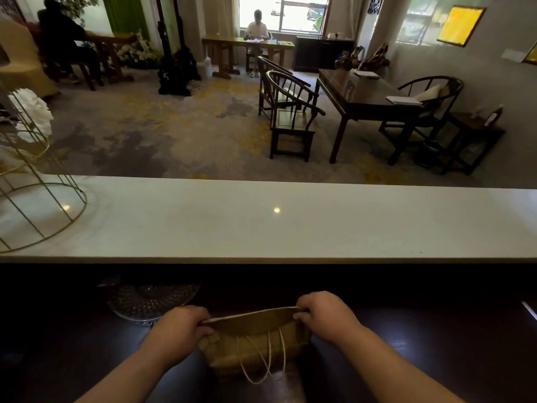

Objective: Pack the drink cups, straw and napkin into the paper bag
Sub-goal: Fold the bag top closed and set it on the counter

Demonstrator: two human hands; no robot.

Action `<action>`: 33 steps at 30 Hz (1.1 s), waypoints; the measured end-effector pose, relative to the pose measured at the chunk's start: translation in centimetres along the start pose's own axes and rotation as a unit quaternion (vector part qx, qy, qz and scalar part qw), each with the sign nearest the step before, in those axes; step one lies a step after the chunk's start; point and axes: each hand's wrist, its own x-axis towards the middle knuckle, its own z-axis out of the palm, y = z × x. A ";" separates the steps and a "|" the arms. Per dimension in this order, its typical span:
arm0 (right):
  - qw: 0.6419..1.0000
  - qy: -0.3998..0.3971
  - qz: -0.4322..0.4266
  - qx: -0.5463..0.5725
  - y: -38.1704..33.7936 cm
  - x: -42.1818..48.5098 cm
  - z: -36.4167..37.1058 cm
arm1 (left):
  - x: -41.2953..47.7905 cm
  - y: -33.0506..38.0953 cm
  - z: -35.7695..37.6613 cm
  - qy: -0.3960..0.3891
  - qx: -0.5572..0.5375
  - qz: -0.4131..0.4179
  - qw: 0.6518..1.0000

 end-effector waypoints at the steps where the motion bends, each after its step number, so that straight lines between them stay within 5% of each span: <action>1: 1.000 0.006 0.012 0.022 0.1 -0.1 0.2 | -0.1 -0.1 0.1 0.008 -0.022 -0.014 1.000; 6: 0.998 0.024 0.032 0.055 0.6 0.0 1.0 | -0.2 -0.5 0.4 0.008 -0.082 -0.054 0.995; 15: 0.999 -0.002 0.028 0.034 0.9 0.2 0.7 | 0.2 -0.6 -0.4 -0.002 0.014 -0.014 1.000; 33: 0.998 0.003 0.034 0.047 1.5 -0.6 0.5 | 0.5 0.0 -0.4 0.044 -0.052 -0.010 0.998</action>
